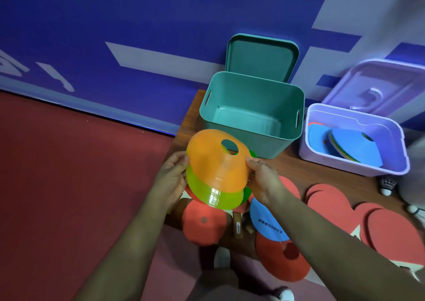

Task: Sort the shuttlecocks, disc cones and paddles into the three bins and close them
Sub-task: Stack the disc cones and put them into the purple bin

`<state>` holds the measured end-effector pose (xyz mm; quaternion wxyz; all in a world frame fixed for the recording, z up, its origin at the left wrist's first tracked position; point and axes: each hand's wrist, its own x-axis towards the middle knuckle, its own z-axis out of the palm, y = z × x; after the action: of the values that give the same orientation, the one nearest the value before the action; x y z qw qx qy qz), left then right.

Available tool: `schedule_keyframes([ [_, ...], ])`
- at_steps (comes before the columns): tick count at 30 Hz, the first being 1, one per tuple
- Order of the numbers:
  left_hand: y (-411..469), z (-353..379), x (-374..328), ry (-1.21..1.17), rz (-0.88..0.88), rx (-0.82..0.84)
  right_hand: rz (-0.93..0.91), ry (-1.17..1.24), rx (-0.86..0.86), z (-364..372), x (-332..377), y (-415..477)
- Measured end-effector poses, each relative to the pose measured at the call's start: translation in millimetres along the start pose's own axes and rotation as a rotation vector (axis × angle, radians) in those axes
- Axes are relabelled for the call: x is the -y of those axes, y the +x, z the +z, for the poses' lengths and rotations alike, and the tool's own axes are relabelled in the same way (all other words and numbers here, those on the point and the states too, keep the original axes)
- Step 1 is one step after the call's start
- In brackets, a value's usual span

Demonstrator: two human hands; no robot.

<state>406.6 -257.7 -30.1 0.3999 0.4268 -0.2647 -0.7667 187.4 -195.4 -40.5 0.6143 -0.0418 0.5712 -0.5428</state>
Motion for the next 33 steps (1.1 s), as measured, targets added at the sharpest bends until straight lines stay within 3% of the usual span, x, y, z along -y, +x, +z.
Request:
schedule_keyframes([
  [5,2.5,9.8,-9.4,-0.008,0.064,0.000,0.070,-0.050,-0.011,-2.8,-4.6,-3.4],
  [7,4.3,12.4,-14.9,0.027,0.094,-0.022,0.004,-0.173,-0.045,-6.3,-3.0,-4.0],
  [11,9.7,9.2,-17.8,0.135,0.142,-0.086,-0.460,-0.965,-0.369,-31.8,-0.2,3.4],
  [13,10.6,9.1,-15.1,0.192,0.159,-0.114,-0.397,-1.120,-0.414,-42.7,-1.0,6.8],
  [16,11.0,7.8,-9.7,0.252,0.170,-0.176,-0.137,-1.263,-0.257,-46.0,-4.8,13.6],
  [18,12.0,4.5,-7.6,0.277,0.168,-0.205,-0.157,-1.312,-0.215,-45.8,-8.3,14.8],
  [22,10.1,3.3,-3.5,0.355,0.169,-0.211,-0.371,-1.288,-0.364,-44.2,-2.9,2.6],
  [27,-2.9,24.8,7.3,0.375,0.156,-0.185,-0.828,-1.379,-0.602,-48.7,19.7,-25.4],
  [30,-12.1,46.9,18.1,0.357,0.142,-0.133,-0.999,-1.385,-0.561,-51.6,28.7,-40.0],
  [33,-25.3,70.2,33.0,0.240,0.122,-0.065,-1.060,-1.482,-0.369,-57.8,18.9,-56.8],
])
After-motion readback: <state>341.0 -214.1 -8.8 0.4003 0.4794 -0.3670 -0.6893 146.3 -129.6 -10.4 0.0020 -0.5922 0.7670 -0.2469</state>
